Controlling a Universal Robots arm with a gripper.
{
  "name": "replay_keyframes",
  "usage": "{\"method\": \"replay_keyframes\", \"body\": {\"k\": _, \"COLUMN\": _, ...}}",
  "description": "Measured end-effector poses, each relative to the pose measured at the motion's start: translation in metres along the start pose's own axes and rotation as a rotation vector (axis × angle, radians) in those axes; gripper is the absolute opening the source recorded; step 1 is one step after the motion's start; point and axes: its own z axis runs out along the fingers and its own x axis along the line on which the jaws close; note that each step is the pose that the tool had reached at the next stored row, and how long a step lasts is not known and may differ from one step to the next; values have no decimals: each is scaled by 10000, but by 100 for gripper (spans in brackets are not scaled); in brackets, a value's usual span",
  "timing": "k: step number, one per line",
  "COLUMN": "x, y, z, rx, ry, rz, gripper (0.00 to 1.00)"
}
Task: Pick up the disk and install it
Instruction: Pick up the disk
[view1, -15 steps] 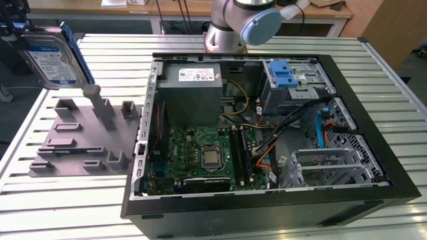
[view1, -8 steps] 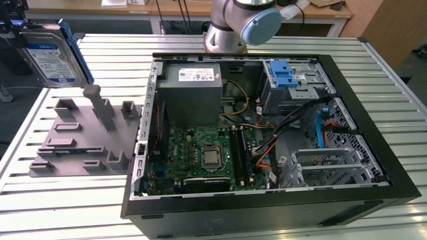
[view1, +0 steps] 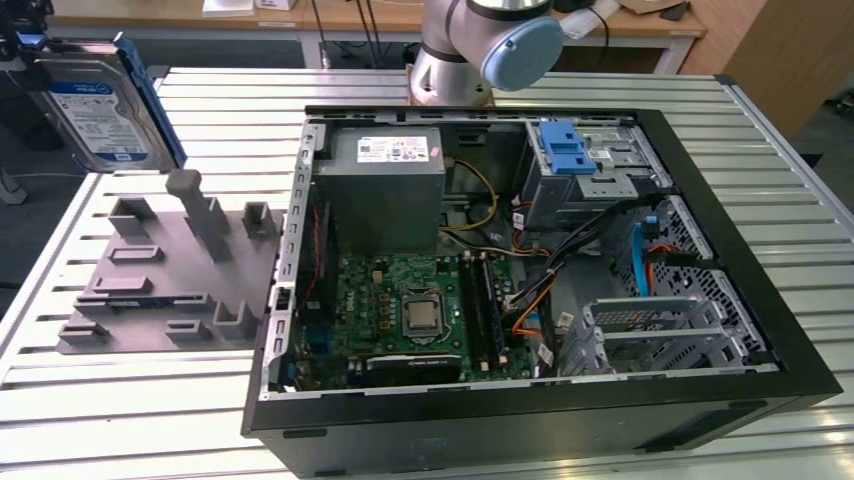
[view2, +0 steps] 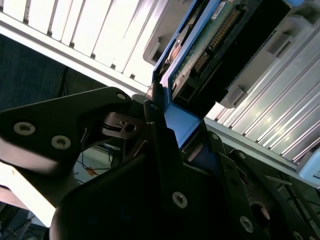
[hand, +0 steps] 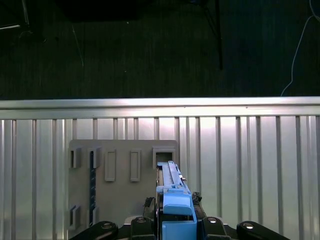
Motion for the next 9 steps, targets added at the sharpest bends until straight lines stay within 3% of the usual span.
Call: {"method": "replay_keyframes", "body": {"k": 9, "x": -1, "y": 1, "z": -62, "rx": 0, "ry": 0, "rz": 0, "gripper": 37}}
